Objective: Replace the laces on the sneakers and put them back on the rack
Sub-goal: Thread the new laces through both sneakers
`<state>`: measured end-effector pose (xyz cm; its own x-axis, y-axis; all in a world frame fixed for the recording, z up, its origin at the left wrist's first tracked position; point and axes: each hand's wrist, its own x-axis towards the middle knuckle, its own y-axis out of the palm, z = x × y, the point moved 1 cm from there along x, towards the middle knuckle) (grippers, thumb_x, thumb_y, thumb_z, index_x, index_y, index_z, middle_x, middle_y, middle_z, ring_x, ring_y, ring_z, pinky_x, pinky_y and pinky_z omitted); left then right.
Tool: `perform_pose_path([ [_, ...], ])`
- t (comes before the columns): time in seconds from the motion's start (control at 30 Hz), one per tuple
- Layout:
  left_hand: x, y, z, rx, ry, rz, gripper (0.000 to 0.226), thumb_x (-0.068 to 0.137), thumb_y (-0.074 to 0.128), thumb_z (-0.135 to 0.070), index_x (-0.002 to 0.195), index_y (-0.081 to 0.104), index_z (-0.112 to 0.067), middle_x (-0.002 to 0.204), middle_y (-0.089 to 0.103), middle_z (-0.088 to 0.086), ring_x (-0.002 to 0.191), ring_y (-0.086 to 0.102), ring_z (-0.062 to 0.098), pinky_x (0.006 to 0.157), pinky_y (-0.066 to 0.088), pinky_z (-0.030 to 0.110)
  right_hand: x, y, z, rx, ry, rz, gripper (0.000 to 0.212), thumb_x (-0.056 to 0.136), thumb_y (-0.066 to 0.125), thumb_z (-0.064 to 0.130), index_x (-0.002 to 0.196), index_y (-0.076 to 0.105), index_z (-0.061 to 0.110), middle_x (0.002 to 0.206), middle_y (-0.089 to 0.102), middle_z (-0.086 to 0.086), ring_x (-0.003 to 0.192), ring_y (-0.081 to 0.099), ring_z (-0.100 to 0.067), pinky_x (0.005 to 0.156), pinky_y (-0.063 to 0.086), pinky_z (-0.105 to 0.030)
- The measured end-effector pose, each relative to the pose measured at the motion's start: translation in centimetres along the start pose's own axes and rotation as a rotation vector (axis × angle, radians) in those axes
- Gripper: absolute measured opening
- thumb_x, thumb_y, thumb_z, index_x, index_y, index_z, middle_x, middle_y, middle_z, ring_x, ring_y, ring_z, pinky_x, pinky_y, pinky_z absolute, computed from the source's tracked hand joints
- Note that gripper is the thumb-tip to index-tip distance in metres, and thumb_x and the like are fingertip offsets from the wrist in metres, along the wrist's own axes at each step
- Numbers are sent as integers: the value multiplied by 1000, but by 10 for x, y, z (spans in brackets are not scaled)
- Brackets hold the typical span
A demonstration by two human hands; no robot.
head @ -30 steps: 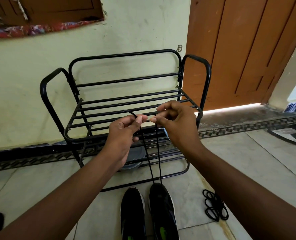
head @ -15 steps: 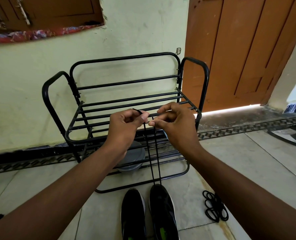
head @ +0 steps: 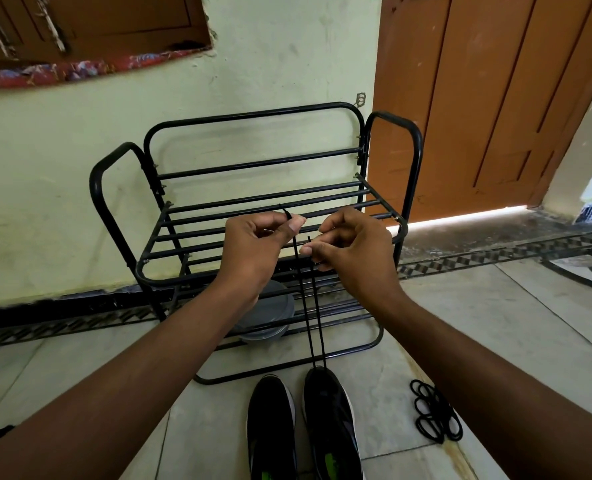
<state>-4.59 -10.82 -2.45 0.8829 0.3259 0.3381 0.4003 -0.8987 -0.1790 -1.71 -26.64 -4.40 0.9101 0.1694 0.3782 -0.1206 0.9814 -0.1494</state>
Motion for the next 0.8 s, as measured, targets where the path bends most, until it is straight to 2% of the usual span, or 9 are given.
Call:
perform_pose_path([
  [0.13, 1, 0, 2, -5, 3, 1, 14, 91, 76, -23, 92, 81, -10, 92, 79, 5, 96, 73, 18, 84, 57, 18, 1, 0, 0, 10, -5, 11, 25, 83, 82, 9, 96, 62, 9, 77, 76, -4, 70, 76, -14, 60, 61, -27],
  [0.23, 1, -1, 3, 2, 4, 4, 15, 91, 76, -24, 94, 81, -10, 91, 78, 4, 94, 72, 15, 80, 56, 13, 1, 0, -1, 22, -5, 25, 25, 83, 82, 8, 97, 62, 8, 76, 76, -5, 69, 75, -14, 60, 61, -26],
  [0.47, 4, -3, 2, -22, -10, 3, 15, 90, 77, -23, 93, 80, -8, 92, 79, 3, 94, 74, 15, 78, 55, 12, 2, 2, -3, 42, -16, 58, 26, 82, 83, 6, 96, 62, 8, 76, 76, -5, 67, 75, -15, 59, 60, -26],
  [0.67, 3, -2, 7, 19, -3, -30, 19, 93, 73, -26, 93, 80, -9, 84, 77, 7, 81, 72, 6, 72, 50, 6, 2, -2, -18, -9, -33, 30, 30, 78, 87, 16, 94, 62, 11, 75, 74, -7, 73, 76, -15, 72, 64, -36],
  [0.73, 0, -2, 11, -20, -31, -14, 20, 98, 67, -23, 96, 79, -7, 81, 75, 6, 78, 74, 13, 77, 53, 11, -1, -6, -28, 9, -12, 47, 30, 80, 86, 13, 95, 60, 8, 77, 71, -11, 75, 76, -19, 71, 64, -40],
  [0.8, -4, -3, 20, -132, -107, 21, 22, 101, 63, -21, 98, 77, -4, 78, 71, 6, 70, 70, 21, 79, 60, 26, -6, -10, -37, 89, 37, 64, 29, 85, 81, 4, 97, 55, 0, 84, 67, -22, 72, 77, -27, 65, 64, -43],
])
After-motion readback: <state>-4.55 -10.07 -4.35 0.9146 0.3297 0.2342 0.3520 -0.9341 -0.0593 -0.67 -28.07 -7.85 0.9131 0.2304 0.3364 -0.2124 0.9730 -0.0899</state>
